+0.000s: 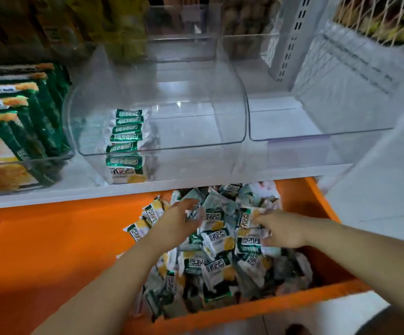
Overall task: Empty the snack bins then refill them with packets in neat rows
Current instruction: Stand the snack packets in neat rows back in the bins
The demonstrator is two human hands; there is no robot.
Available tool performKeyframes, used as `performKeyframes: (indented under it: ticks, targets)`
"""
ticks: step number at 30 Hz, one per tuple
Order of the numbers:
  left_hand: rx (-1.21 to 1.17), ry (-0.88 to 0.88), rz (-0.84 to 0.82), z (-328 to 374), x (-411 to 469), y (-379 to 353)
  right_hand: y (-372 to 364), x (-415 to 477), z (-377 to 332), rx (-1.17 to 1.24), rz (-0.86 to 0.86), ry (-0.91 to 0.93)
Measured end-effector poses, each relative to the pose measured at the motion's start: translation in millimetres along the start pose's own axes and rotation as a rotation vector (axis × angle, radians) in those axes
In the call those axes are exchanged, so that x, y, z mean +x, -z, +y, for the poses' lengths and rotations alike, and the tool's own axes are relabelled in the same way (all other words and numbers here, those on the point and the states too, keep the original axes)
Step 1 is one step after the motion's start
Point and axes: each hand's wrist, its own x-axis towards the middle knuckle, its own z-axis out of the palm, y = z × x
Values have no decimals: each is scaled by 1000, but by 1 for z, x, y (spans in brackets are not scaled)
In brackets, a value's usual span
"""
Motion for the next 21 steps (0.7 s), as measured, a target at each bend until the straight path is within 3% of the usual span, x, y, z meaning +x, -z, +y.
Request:
performKeyframes:
  ticks: [3, 8, 13, 19, 21]
  targets:
    - [-84, 71, 2, -9, 16, -26, -9, 7, -1, -44, 8, 7]
    - [-51, 118, 32, -8, 28, -50, -21, 23, -4, 79, 100, -6]
    - [10, 117, 93, -6, 36, -55, -29, 33, -7, 143, -22, -51]
    - [-92, 158, -52, -20, 30, -46, -23, 35, 6, 119, 65, -74]
    - [-82, 139, -107, -22, 30, -47, -23, 39, 13, 205, 8, -122]
